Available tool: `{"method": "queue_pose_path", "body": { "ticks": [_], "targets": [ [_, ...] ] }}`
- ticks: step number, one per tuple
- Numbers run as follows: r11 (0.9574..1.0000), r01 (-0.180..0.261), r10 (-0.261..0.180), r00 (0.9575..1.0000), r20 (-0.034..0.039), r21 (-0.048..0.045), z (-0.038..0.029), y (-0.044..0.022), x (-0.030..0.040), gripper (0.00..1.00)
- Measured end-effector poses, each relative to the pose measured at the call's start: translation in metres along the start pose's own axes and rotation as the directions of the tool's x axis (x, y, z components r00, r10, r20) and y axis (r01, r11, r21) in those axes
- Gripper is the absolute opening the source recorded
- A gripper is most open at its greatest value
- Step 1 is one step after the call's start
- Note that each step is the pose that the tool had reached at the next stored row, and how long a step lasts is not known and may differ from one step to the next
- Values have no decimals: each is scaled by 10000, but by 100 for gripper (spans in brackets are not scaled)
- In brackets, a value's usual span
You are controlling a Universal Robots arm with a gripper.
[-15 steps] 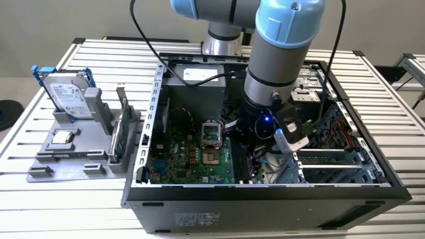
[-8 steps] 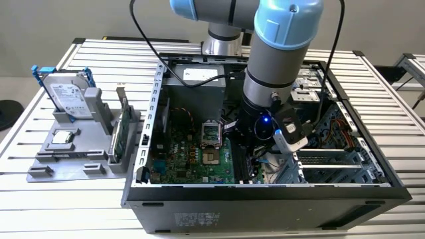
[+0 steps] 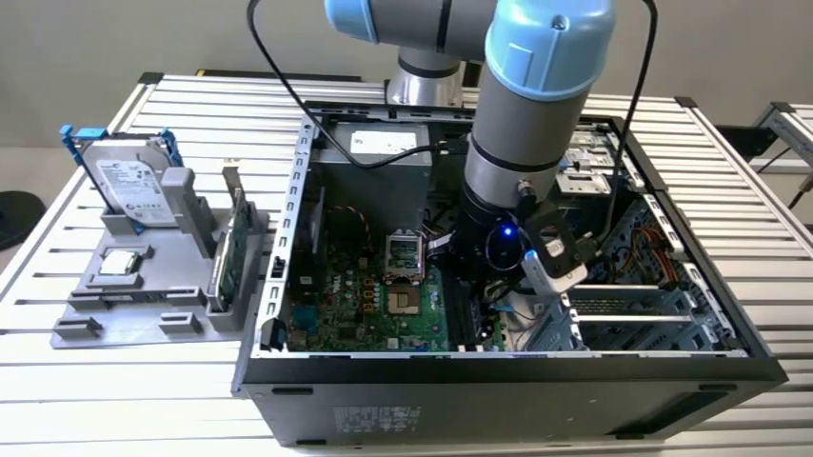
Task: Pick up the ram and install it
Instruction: 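Insert the ram into the slot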
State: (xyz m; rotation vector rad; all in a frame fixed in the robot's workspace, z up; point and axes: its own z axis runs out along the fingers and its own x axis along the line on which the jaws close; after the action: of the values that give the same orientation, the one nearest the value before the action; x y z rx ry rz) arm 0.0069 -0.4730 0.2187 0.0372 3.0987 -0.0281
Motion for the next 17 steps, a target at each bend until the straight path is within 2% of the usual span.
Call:
{"method": "queue_pose_path", "body": {
  "ticks": [12, 17],
  "targets": [
    [10000, 1, -1, 10000, -22, -5, 3, -10, -27, 0],
    [10000, 0, 0, 10000, -38, 0, 3, -39, -35, 0]
  ]
}}
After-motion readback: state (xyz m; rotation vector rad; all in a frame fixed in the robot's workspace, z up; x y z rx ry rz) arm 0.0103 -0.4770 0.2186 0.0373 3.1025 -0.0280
